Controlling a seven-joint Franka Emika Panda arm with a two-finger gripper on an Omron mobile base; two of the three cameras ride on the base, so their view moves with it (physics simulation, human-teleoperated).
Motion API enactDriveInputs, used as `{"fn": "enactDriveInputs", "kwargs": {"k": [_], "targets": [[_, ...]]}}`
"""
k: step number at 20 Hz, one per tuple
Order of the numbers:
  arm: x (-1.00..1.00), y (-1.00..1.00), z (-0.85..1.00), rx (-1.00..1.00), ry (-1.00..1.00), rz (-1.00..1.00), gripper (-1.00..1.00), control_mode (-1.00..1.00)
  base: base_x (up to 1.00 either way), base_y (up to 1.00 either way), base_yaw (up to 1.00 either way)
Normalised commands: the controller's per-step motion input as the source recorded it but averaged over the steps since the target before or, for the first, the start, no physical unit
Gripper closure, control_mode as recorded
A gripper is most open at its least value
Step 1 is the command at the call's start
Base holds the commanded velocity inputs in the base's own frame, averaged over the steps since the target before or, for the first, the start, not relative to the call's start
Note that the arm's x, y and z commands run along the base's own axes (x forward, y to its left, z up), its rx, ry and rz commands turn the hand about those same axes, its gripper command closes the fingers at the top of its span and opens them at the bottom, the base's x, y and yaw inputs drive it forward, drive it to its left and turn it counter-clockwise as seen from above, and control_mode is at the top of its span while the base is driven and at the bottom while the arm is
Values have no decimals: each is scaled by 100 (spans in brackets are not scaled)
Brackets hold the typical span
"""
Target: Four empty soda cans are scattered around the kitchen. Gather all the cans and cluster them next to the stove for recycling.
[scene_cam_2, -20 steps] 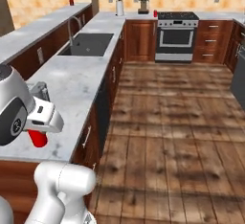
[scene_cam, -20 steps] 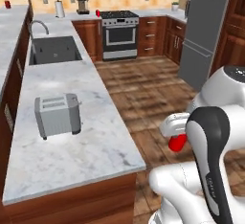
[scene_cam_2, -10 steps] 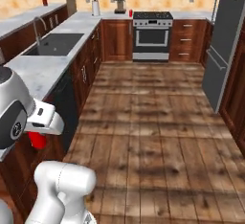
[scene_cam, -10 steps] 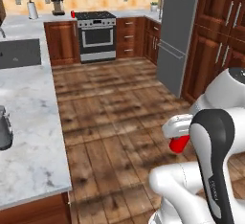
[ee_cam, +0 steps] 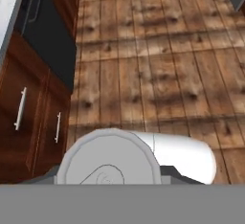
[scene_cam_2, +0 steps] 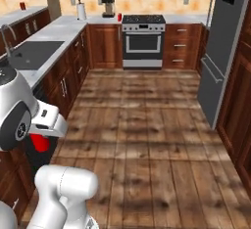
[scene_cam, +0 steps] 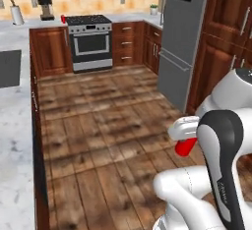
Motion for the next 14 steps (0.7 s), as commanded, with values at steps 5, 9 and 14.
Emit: {"fn": "enactDriveInputs", "kwargs": {"k": [5,9,14], "targets": [[0,0,0,0,0,0,100,100,100,33,-3],[0,0,0,0,0,0,100,100,100,21,0],[0,0,0,0,0,0,100,100,100,19,0]]}}
